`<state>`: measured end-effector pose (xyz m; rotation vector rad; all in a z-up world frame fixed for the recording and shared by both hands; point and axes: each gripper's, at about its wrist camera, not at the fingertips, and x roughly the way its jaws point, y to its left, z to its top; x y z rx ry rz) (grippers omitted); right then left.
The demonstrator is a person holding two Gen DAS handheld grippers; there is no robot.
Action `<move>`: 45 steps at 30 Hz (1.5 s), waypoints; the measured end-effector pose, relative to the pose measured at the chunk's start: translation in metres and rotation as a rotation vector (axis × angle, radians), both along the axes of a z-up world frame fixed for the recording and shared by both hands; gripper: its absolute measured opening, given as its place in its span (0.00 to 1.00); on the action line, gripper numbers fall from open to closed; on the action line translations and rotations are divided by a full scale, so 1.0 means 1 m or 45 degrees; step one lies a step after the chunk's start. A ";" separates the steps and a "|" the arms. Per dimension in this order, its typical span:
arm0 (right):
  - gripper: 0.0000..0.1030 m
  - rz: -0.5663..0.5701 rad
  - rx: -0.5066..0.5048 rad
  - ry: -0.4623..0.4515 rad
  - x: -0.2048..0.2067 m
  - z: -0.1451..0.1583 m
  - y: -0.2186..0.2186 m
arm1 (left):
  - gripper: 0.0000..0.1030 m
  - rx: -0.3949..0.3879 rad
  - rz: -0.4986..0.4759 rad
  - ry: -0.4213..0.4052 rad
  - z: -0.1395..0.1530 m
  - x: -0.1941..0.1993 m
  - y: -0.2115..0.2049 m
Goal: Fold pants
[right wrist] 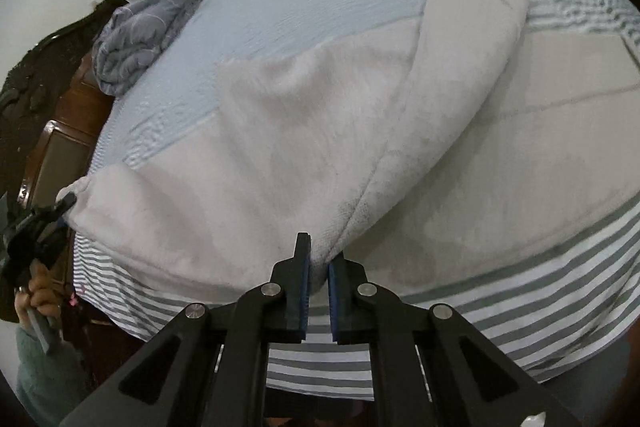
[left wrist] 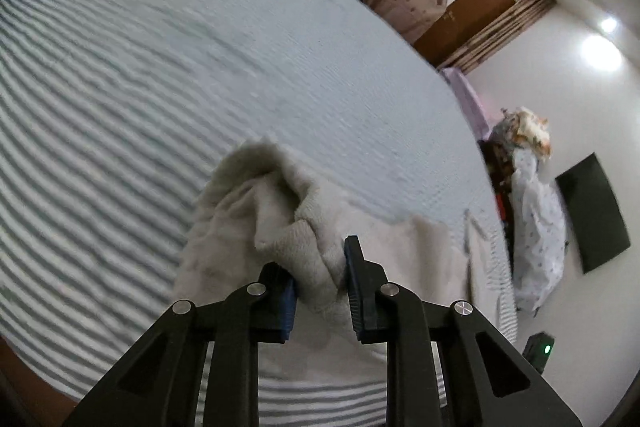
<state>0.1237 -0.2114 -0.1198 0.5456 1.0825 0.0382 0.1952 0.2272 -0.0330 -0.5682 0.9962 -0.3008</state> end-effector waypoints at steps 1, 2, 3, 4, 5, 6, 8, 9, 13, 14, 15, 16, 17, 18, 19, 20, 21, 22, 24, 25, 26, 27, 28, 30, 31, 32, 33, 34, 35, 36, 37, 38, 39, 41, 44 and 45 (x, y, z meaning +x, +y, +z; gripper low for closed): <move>0.06 0.003 0.004 0.017 0.000 -0.007 0.001 | 0.21 0.013 -0.001 0.017 -0.007 -0.005 0.002; 0.06 0.000 0.005 0.028 -0.003 -0.012 0.000 | 0.21 0.023 -0.001 0.038 -0.014 -0.009 0.003; 0.06 0.000 0.000 0.036 -0.004 -0.016 0.001 | 0.21 0.041 0.004 0.070 -0.025 -0.014 0.006; 0.06 0.006 -0.009 0.046 -0.005 -0.021 0.003 | 0.21 0.048 0.008 0.094 -0.034 -0.017 0.007; 0.06 0.005 -0.013 0.053 -0.003 -0.024 0.006 | 0.21 0.051 0.013 0.121 -0.043 -0.020 0.009; 0.06 0.006 -0.021 0.060 -0.004 -0.027 0.007 | 0.21 0.054 0.028 0.148 -0.054 -0.023 0.011; 0.07 0.010 -0.035 0.066 -0.004 -0.032 0.009 | 0.21 0.050 0.045 0.167 -0.066 -0.025 0.014; 0.07 0.010 -0.040 0.064 -0.005 -0.034 0.009 | 0.21 0.047 0.055 0.163 -0.069 -0.027 0.015; 0.07 0.025 -0.090 0.069 0.000 -0.041 0.016 | 0.22 0.089 0.059 0.119 -0.071 -0.033 0.009; 0.08 0.031 -0.107 0.069 0.001 -0.043 0.019 | 0.22 0.108 0.055 0.113 -0.071 -0.034 0.006; 0.08 0.036 -0.124 0.067 0.000 -0.044 0.019 | 0.22 0.132 0.049 0.102 -0.071 -0.036 0.003; 0.08 0.040 -0.141 0.064 0.000 -0.044 0.021 | 0.22 0.150 0.045 0.089 -0.069 -0.037 0.000; 0.08 0.049 -0.161 0.059 0.000 -0.043 0.023 | 0.23 0.167 0.043 0.081 -0.069 -0.036 0.001; 0.09 0.049 -0.164 0.058 0.000 -0.043 0.024 | 0.23 0.186 0.042 0.079 -0.067 -0.037 -0.001; 0.10 0.046 -0.154 0.058 0.000 -0.043 0.023 | 0.24 0.209 0.041 0.071 -0.065 -0.037 -0.004; 0.10 0.044 -0.146 0.058 0.001 -0.043 0.023 | 0.26 0.230 0.042 0.068 -0.063 -0.036 -0.007; 0.10 0.041 -0.136 0.058 0.001 -0.043 0.022 | 0.26 0.259 0.043 0.065 -0.061 -0.037 -0.010; 0.12 0.039 -0.126 0.056 0.000 -0.043 0.020 | 0.26 0.274 0.043 0.057 -0.059 -0.039 -0.012; 0.18 0.038 -0.094 0.052 -0.002 -0.044 0.016 | 0.29 0.305 0.053 0.046 -0.053 -0.043 -0.016; 0.27 0.045 -0.061 0.047 -0.003 -0.044 0.014 | 0.29 0.309 0.061 0.032 -0.050 -0.046 -0.016; 0.37 0.053 -0.036 0.042 -0.003 -0.043 0.012 | 0.31 0.311 0.068 0.022 -0.048 -0.049 -0.015; 0.41 0.057 -0.026 0.033 -0.005 -0.041 0.008 | 0.34 0.321 0.077 0.016 -0.045 -0.052 -0.017; 0.48 0.056 -0.030 0.024 -0.006 -0.039 0.006 | 0.35 0.328 0.082 0.011 -0.043 -0.054 -0.020; 0.53 0.046 -0.065 0.011 -0.010 -0.033 0.001 | 0.37 0.350 0.107 0.010 -0.040 -0.062 -0.021; 0.54 0.042 -0.059 0.003 -0.011 -0.030 -0.003 | 0.37 0.351 0.118 0.005 -0.038 -0.066 -0.020; 0.54 0.038 -0.047 -0.004 -0.013 -0.027 -0.006 | 0.37 0.355 0.130 0.001 -0.036 -0.070 -0.021; 0.54 0.029 -0.036 -0.009 -0.015 -0.025 -0.012 | 0.37 0.370 0.148 -0.009 -0.033 -0.075 -0.022; 0.54 0.019 -0.032 -0.012 -0.017 -0.023 -0.017 | 0.37 0.376 0.157 -0.021 -0.030 -0.082 -0.023; 0.54 0.007 -0.024 -0.017 -0.020 -0.020 -0.023 | 0.37 0.383 0.168 -0.032 -0.028 -0.086 -0.023; 0.54 -0.004 -0.018 -0.021 -0.022 -0.018 -0.029 | 0.37 0.400 0.186 -0.057 -0.024 -0.094 -0.026; 0.54 -0.017 -0.013 -0.025 -0.025 -0.017 -0.036 | 0.37 0.411 0.190 -0.087 -0.021 -0.099 -0.027; 0.54 -0.031 -0.010 -0.026 -0.027 -0.016 -0.044 | 0.37 0.424 0.185 -0.118 -0.017 -0.104 -0.031; 0.54 -0.044 -0.005 -0.027 -0.029 -0.015 -0.051 | 0.38 0.431 0.171 -0.155 -0.012 -0.113 -0.039; 0.54 -0.071 0.008 -0.029 -0.032 -0.013 -0.066 | 0.38 0.400 0.121 -0.174 -0.007 -0.123 -0.052; 0.55 -0.102 0.011 -0.038 -0.034 -0.008 -0.083 | 0.39 0.274 -0.035 -0.155 -0.005 -0.132 -0.084; 0.55 -0.109 0.013 -0.044 -0.035 -0.006 -0.088 | 0.39 0.228 -0.095 -0.136 -0.007 -0.133 -0.097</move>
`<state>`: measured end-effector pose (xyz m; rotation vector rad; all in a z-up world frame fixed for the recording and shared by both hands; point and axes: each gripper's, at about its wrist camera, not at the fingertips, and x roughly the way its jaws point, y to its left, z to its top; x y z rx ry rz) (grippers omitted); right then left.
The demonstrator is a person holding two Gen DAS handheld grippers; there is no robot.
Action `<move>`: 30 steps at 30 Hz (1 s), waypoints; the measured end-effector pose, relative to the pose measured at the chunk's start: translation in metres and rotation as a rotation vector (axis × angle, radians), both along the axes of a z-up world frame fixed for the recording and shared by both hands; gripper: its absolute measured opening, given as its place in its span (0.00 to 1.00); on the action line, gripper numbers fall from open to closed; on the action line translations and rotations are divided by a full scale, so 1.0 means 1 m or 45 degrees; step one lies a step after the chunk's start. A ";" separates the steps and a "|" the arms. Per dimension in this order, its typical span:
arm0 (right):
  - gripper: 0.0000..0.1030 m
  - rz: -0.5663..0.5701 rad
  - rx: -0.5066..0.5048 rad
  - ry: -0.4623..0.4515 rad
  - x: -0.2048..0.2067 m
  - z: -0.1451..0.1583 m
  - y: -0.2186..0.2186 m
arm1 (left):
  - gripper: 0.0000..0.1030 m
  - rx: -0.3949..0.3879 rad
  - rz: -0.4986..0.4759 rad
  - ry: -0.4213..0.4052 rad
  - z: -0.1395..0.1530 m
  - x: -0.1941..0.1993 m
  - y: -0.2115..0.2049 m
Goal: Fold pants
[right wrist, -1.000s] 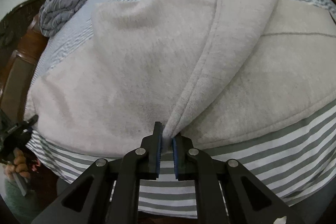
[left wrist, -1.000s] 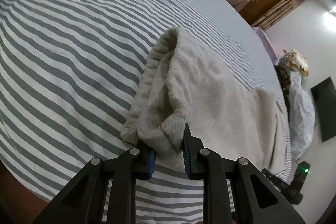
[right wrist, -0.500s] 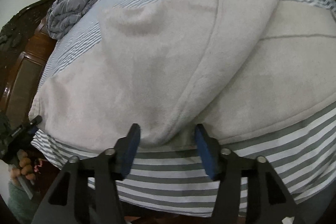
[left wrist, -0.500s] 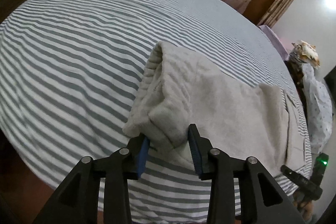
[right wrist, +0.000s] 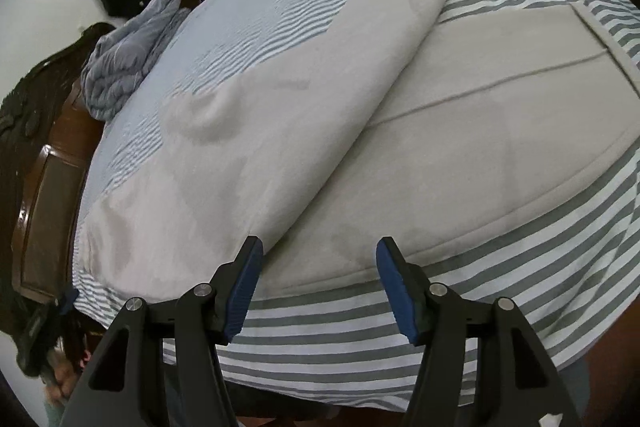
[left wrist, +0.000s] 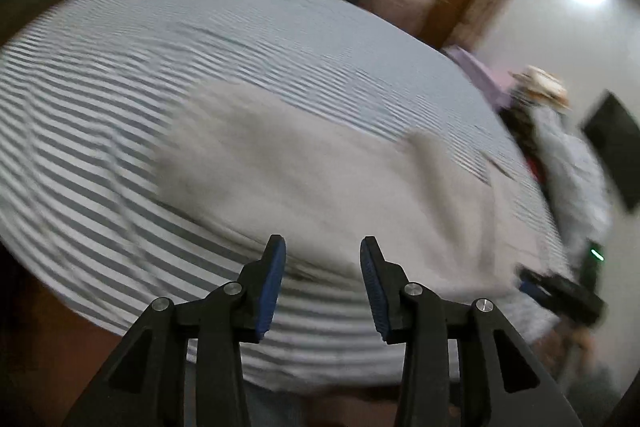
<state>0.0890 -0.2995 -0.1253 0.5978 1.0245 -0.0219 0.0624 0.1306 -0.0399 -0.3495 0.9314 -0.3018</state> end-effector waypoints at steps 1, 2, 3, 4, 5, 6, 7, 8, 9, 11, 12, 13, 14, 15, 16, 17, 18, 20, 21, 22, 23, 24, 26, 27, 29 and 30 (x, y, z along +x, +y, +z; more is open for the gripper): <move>0.55 -0.008 0.000 -0.007 0.000 0.003 -0.004 | 0.39 -0.044 -0.073 0.034 -0.003 -0.001 -0.019; 0.55 -0.012 -0.001 -0.014 -0.001 0.005 -0.008 | 0.39 -0.062 -0.106 0.050 -0.004 -0.001 -0.030; 0.55 -0.014 -0.003 -0.025 -0.001 0.009 -0.012 | 0.39 -0.078 -0.150 0.067 -0.006 0.000 -0.045; 0.55 -0.015 -0.009 -0.035 0.000 0.013 -0.014 | 0.39 -0.075 -0.195 0.073 -0.008 0.000 -0.064; 0.55 -0.017 -0.014 -0.041 0.000 0.016 -0.015 | 0.39 -0.059 -0.228 0.066 -0.010 -0.001 -0.078; 0.55 -0.015 -0.021 -0.050 0.000 0.019 -0.018 | 0.39 -0.032 -0.270 0.050 -0.010 -0.002 -0.095; 0.55 -0.011 -0.024 -0.055 -0.001 0.022 -0.021 | 0.39 0.003 -0.315 0.029 -0.011 -0.002 -0.112; 0.55 -0.007 -0.028 -0.056 0.000 0.023 -0.020 | 0.39 0.038 -0.353 0.014 -0.012 -0.002 -0.128; 0.55 -0.004 -0.035 -0.054 0.000 0.025 -0.023 | 0.39 0.069 -0.387 0.000 -0.014 -0.001 -0.143; 0.55 0.007 -0.049 -0.050 0.002 0.027 -0.027 | 0.39 0.111 -0.456 -0.023 -0.017 -0.001 -0.170; 0.55 0.014 -0.059 -0.047 0.003 0.028 -0.027 | 0.39 0.140 -0.490 -0.029 -0.022 -0.001 -0.186; 0.55 0.024 -0.076 -0.040 0.006 0.029 -0.030 | 0.39 0.149 -0.515 -0.033 -0.026 -0.003 -0.194; 0.55 0.028 -0.085 -0.039 0.008 0.030 -0.032 | 0.39 0.156 -0.545 -0.035 -0.030 -0.003 -0.205; 0.55 0.034 -0.091 -0.037 0.013 0.031 -0.035 | 0.39 0.163 -0.567 -0.034 -0.034 -0.005 -0.215; 0.55 0.042 -0.103 -0.032 0.020 0.034 -0.041 | 0.39 0.167 -0.582 -0.034 -0.037 -0.005 -0.220; 0.55 0.044 -0.115 -0.027 0.026 0.035 -0.044 | 0.39 0.178 -0.601 -0.033 -0.042 -0.003 -0.230; 0.55 0.046 -0.137 -0.022 0.033 0.037 -0.047 | 0.39 0.187 -0.616 -0.030 -0.046 -0.001 -0.242; 0.55 0.065 -0.198 -0.011 0.053 0.042 -0.054 | 0.39 0.191 -0.635 -0.021 -0.054 0.002 -0.251; 0.55 0.075 -0.220 -0.004 0.064 0.043 -0.058 | 0.39 0.180 -0.642 -0.017 -0.057 0.004 -0.255; 0.55 0.082 -0.235 0.002 0.076 0.044 -0.060 | 0.39 0.175 -0.650 -0.020 -0.059 0.005 -0.258; 0.55 0.089 -0.244 0.009 0.085 0.044 -0.062 | 0.38 0.185 -0.653 -0.028 -0.061 0.007 -0.261; 0.55 0.098 -0.250 0.020 0.096 0.044 -0.063 | 0.36 0.202 -0.657 -0.038 -0.064 0.009 -0.266; 0.55 0.109 -0.262 0.043 0.121 0.040 -0.067 | 0.30 0.230 -0.662 -0.049 -0.069 0.014 -0.272; 0.55 0.121 -0.277 0.064 0.135 0.038 -0.068 | 0.28 0.233 -0.661 -0.050 -0.073 0.017 -0.274; 0.54 0.120 -0.303 0.098 0.159 0.031 -0.071 | 0.25 0.230 -0.651 -0.046 -0.078 0.022 -0.275; 0.54 0.110 -0.316 0.115 0.170 0.029 -0.072 | 0.23 0.230 -0.649 -0.047 -0.080 0.022 -0.274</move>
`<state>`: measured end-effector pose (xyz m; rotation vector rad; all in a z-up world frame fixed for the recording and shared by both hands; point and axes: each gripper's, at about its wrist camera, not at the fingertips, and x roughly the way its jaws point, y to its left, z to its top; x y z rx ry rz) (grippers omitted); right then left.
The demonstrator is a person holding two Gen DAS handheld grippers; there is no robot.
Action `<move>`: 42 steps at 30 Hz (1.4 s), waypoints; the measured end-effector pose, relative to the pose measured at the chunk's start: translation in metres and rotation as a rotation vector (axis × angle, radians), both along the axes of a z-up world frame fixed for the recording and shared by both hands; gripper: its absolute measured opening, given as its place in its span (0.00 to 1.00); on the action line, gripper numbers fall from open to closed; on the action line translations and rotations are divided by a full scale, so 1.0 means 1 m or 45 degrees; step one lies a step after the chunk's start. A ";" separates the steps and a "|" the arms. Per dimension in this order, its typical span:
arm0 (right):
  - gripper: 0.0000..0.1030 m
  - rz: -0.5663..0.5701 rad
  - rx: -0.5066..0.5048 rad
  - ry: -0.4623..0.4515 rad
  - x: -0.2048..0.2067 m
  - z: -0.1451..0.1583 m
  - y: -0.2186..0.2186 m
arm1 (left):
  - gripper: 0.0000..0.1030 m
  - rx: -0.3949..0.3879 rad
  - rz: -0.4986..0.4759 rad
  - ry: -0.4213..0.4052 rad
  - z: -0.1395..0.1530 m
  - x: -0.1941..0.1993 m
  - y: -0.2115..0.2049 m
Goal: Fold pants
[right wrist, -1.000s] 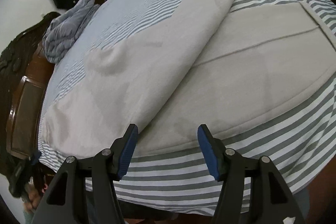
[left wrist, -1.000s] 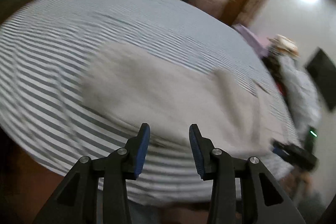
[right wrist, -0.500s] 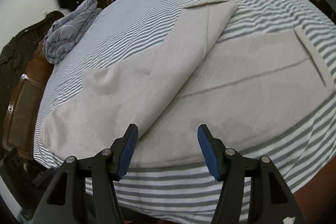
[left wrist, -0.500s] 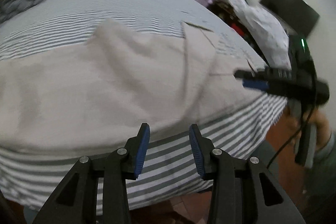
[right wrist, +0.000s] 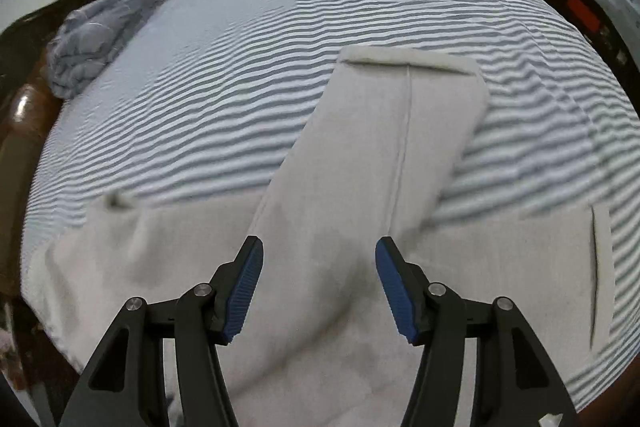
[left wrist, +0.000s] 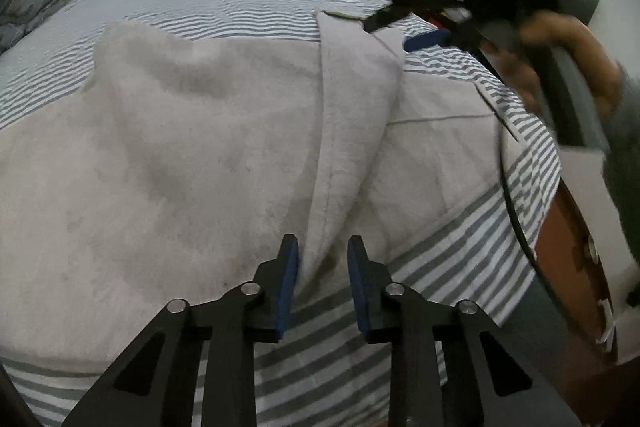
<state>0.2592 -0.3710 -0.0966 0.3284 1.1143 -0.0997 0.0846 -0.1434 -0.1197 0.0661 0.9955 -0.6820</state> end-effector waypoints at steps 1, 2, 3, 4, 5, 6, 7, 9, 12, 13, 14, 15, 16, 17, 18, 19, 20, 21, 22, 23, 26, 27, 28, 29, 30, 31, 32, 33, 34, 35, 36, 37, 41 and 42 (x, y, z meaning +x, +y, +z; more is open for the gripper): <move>0.54 -0.010 -0.022 0.018 0.016 -0.004 -0.001 | 0.23 0.000 0.003 -0.004 -0.002 0.000 0.001; 0.54 -0.011 -0.040 0.024 0.026 -0.006 0.000 | 0.20 0.000 0.006 -0.009 -0.003 0.000 0.001; 0.54 -0.013 -0.080 0.027 0.040 -0.008 0.002 | 0.17 -0.002 0.009 -0.011 -0.004 0.000 0.004; 0.54 -0.018 -0.117 0.032 0.053 -0.009 0.004 | 0.17 -0.007 0.014 -0.012 -0.005 0.000 0.006; 0.54 -0.018 -0.131 0.034 0.063 -0.010 0.006 | 0.15 -0.016 0.020 -0.009 -0.006 0.000 0.007; 0.54 -0.018 -0.145 0.038 0.074 -0.012 0.009 | 0.14 -0.025 0.024 -0.010 -0.007 0.000 0.007; 0.55 -0.035 -0.180 0.052 0.089 -0.015 0.014 | 0.13 -0.031 0.026 -0.014 -0.008 -0.002 0.006; 0.56 -0.077 -0.234 0.074 0.108 -0.019 0.018 | 0.11 -0.040 0.016 -0.020 -0.009 -0.005 0.007; 0.57 -0.157 -0.398 0.129 0.136 -0.033 0.024 | 0.10 -0.094 0.017 0.004 -0.008 -0.002 0.016; 0.56 -0.173 -0.418 0.145 0.141 -0.036 0.024 | 0.09 -0.111 0.023 0.017 -0.009 -0.001 0.019; 0.56 -0.198 -0.440 0.163 0.146 -0.041 0.024 | 0.09 -0.122 0.025 0.027 -0.010 -0.001 0.021; 0.56 -0.219 -0.444 0.174 0.149 -0.045 0.022 | 0.09 -0.127 0.024 0.028 -0.010 -0.001 0.022; 0.55 -0.250 -0.435 0.179 0.153 -0.049 0.018 | 0.09 -0.125 0.022 0.025 -0.010 0.001 0.019; 0.54 -0.280 -0.417 0.170 0.154 -0.050 0.013 | 0.09 -0.122 0.021 0.021 -0.010 0.000 0.019; 0.53 -0.322 -0.400 0.158 0.156 -0.050 0.007 | 0.09 -0.118 0.019 0.015 -0.009 0.001 0.018; 0.47 -0.353 -0.394 0.150 0.159 -0.049 0.000 | 0.09 -0.115 0.019 0.011 -0.009 0.000 0.017; 0.38 -0.375 -0.379 0.144 0.161 -0.048 -0.005 | 0.09 -0.116 0.023 0.013 -0.008 0.000 0.017; 0.31 -0.399 -0.351 0.144 0.164 -0.048 -0.014 | 0.09 -0.120 0.027 0.017 -0.008 0.001 0.017; 0.21 -0.412 -0.324 0.154 0.166 -0.047 -0.023 | 0.09 -0.121 0.031 0.019 -0.010 0.001 0.017; 0.15 -0.416 -0.273 0.156 0.167 -0.046 -0.029 | 0.09 -0.121 0.035 0.021 -0.010 0.002 0.019; 0.06 -0.426 -0.132 0.097 0.148 -0.027 -0.043 | 0.09 -0.118 0.040 0.020 -0.010 0.003 0.019; 0.06 -0.418 -0.141 0.051 0.137 -0.015 -0.047 | 0.09 -0.112 0.040 0.011 -0.009 0.002 0.018; 0.05 -0.421 -0.152 0.018 0.127 -0.005 -0.050 | 0.09 -0.109 0.042 0.006 -0.010 0.001 0.016; 0.05 -0.431 -0.147 -0.018 0.110 0.007 -0.057 | 0.09 -0.106 0.043 0.002 -0.009 0.001 0.016; 0.05 -0.446 -0.131 -0.050 0.094 0.018 -0.064 | 0.08 -0.101 0.045 -0.005 -0.009 0.000 0.015; 0.05 -0.476 -0.112 -0.087 0.070 0.031 -0.075 | 0.08 -0.092 0.048 -0.014 -0.009 -0.001 0.015; 0.05 -0.495 -0.104 -0.110 0.054 0.040 -0.083 | 0.08 -0.086 0.049 -0.020 -0.008 -0.001 0.014; 0.05 -0.518 -0.100 -0.135 0.036 0.049 -0.091 | 0.07 -0.075 0.049 -0.034 -0.006 -0.001 0.013; 0.05 -0.556 -0.090 -0.167 0.009 0.060 -0.103 | 0.07 -0.068 0.049 -0.047 -0.004 -0.002 0.013; 0.05 -0.580 -0.079 -0.183 -0.005 0.066 -0.112 | 0.07 -0.065 0.047 -0.062 -0.002 -0.003 0.012; 0.05 -0.607 -0.061 -0.199 -0.026 0.072 -0.122 | 0.07 -0.054 0.042 -0.083 0.001 -0.005 0.010; 0.05 -0.625 -0.048 -0.209 -0.045 0.076 -0.130 | 0.07 -0.043 0.042 -0.096 0.003 -0.006 0.009; 0.05 -0.684 0.009 -0.222 -0.103 0.075 -0.149 | 0.06 -0.015 0.041 -0.122 0.008 -0.008 0.007; 0.05 -0.697 0.025 -0.228 -0.116 0.073 -0.151 | 0.06 -0.010 0.037 -0.127 0.009 -0.010 0.006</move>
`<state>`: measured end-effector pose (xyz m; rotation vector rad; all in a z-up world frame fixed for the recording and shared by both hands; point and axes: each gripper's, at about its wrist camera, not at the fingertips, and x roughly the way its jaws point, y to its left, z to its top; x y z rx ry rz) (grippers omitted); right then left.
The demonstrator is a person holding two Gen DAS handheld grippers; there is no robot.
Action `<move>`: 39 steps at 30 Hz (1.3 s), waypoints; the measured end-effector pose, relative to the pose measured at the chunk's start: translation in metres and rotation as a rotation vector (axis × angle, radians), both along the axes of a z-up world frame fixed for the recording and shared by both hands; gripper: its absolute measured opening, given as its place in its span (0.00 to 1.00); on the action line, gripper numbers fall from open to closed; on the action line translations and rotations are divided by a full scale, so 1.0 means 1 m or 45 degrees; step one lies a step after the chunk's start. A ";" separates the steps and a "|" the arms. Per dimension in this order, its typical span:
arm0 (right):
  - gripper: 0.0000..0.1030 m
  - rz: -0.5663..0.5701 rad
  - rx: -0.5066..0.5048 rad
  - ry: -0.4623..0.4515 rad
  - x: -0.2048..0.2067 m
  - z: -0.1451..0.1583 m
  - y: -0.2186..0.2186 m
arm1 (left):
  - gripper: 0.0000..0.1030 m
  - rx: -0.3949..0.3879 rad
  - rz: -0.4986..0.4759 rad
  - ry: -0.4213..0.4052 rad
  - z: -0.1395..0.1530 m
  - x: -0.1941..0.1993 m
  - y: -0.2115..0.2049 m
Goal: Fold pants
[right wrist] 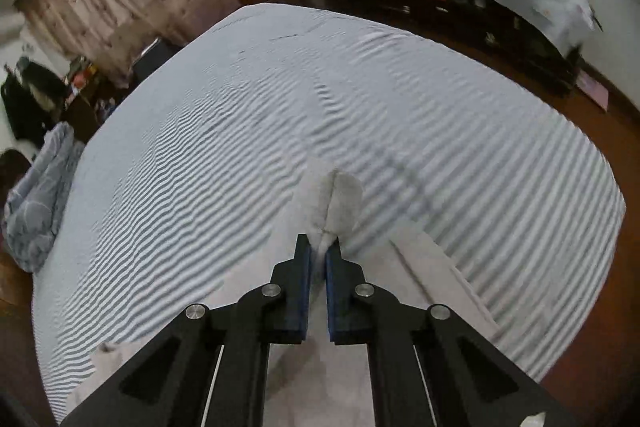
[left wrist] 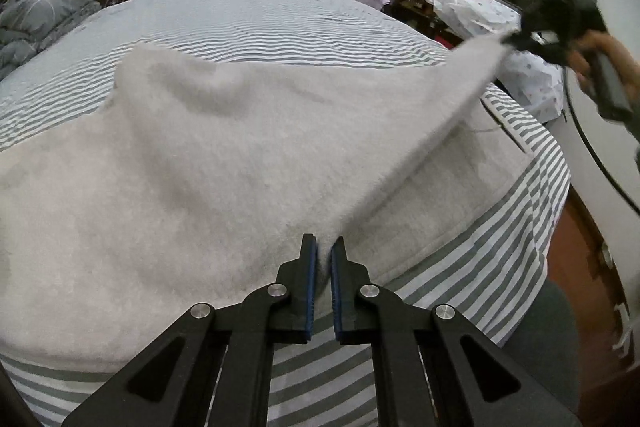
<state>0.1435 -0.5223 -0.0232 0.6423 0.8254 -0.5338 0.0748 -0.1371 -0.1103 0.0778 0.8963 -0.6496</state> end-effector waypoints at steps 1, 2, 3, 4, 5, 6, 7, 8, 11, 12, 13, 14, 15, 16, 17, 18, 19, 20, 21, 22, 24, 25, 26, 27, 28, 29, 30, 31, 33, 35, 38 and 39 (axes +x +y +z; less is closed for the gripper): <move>0.05 -0.015 0.009 -0.008 -0.013 -0.002 -0.001 | 0.06 0.006 -0.004 -0.007 0.001 -0.001 0.001; 0.05 -0.025 0.014 -0.011 -0.020 -0.005 -0.001 | 0.06 0.016 -0.010 -0.019 0.002 -0.003 0.001; 0.05 -0.034 0.016 -0.012 -0.030 -0.008 -0.002 | 0.06 0.029 -0.021 -0.030 0.004 -0.006 0.000; 0.05 -0.046 0.021 -0.013 -0.040 -0.012 -0.003 | 0.06 0.035 -0.026 -0.039 0.004 -0.007 0.001; 0.05 -0.054 0.030 -0.015 -0.046 -0.016 -0.007 | 0.06 0.041 -0.036 -0.046 0.005 -0.009 0.001; 0.05 -0.066 0.046 -0.018 -0.055 -0.021 -0.008 | 0.06 0.047 -0.048 -0.051 0.006 -0.011 0.002; 0.05 -0.080 0.069 -0.025 -0.064 -0.026 -0.008 | 0.06 0.048 -0.054 -0.056 0.007 -0.013 0.002; 0.05 -0.093 0.089 -0.028 -0.072 -0.031 -0.010 | 0.06 0.046 -0.061 -0.056 0.009 -0.014 0.002; 0.05 -0.124 0.130 -0.022 -0.089 -0.050 -0.016 | 0.06 0.047 -0.087 -0.071 0.012 -0.019 0.004; 0.05 -0.131 0.143 -0.021 -0.095 -0.055 -0.017 | 0.06 0.049 -0.093 -0.072 0.014 -0.019 0.006; 0.05 -0.138 0.157 -0.025 -0.102 -0.059 -0.017 | 0.06 0.051 -0.099 -0.072 0.014 -0.020 0.007; 0.05 -0.150 0.170 -0.028 -0.108 -0.064 -0.018 | 0.06 0.053 -0.106 -0.072 0.015 -0.021 0.007; 0.05 -0.157 0.181 -0.026 -0.112 -0.068 -0.019 | 0.06 0.057 -0.119 -0.074 0.015 -0.022 0.007; 0.05 -0.162 0.190 -0.022 -0.115 -0.072 -0.019 | 0.06 0.058 -0.129 -0.075 0.015 -0.022 0.008; 0.05 -0.176 0.204 -0.014 -0.120 -0.079 -0.020 | 0.06 0.062 -0.139 -0.078 0.016 -0.023 0.009; 0.05 -0.179 0.214 -0.008 -0.123 -0.083 -0.021 | 0.06 0.068 -0.146 -0.074 0.015 -0.023 0.009; 0.05 -0.181 0.220 0.002 -0.124 -0.088 -0.022 | 0.06 0.078 -0.160 -0.067 0.014 -0.023 0.009; 0.05 -0.189 0.223 0.015 -0.125 -0.094 -0.023 | 0.06 0.087 -0.166 -0.072 0.013 -0.024 0.008; 0.05 -0.190 0.231 0.023 -0.125 -0.099 -0.024 | 0.06 0.107 -0.172 -0.078 0.012 -0.025 0.007; 0.05 -0.192 0.235 0.031 -0.125 -0.103 -0.025 | 0.06 0.122 -0.181 -0.077 0.010 -0.026 0.005; 0.06 -0.199 0.240 0.060 -0.123 -0.114 -0.026 | 0.06 0.150 -0.194 -0.083 0.006 -0.028 0.002; 0.07 -0.198 0.250 0.075 -0.121 -0.119 -0.027 | 0.06 0.167 -0.200 -0.079 0.004 -0.028 0.001; 0.10 -0.200 0.256 0.086 -0.122 -0.124 -0.029 | 0.06 0.179 -0.204 -0.075 0.002 -0.028 0.001; 0.13 -0.208 0.260 0.098 -0.122 -0.128 -0.030 | 0.07 0.193 -0.203 -0.067 -0.001 -0.027 0.000; 0.20 -0.217 0.265 0.119 -0.122 -0.132 -0.032 | 0.07 0.202 -0.204 -0.056 -0.004 -0.027 -0.001; 0.27 -0.219 0.266 0.132 -0.122 -0.135 -0.032 | 0.07 0.213 -0.206 -0.049 -0.005 -0.026 -0.003; 0.30 -0.226 0.254 0.145 -0.123 -0.136 -0.033 | 0.10 0.221 -0.207 -0.048 -0.006 -0.026 -0.003; 0.37 -0.238 0.235 0.155 -0.124 -0.134 -0.034 | 0.11 0.230 -0.201 -0.039 -0.007 -0.025 -0.004; 0.48 -0.239 0.231 0.160 -0.127 -0.131 -0.035 | 0.12 0.226 -0.198 -0.013 -0.006 -0.023 -0.005; 0.49 -0.260 0.220 0.149 -0.133 -0.121 -0.036 | 0.17 0.196 -0.184 0.031 -0.003 -0.020 -0.001; 0.50 -0.267 0.198 0.112 -0.139 -0.100 -0.033 | 0.25 0.126 -0.166 0.102 0.004 -0.015 0.009; 0.50 -0.267 0.180 0.095 -0.144 -0.092 -0.028 | 0.30 0.106 -0.159 0.113 0.006 -0.014 0.013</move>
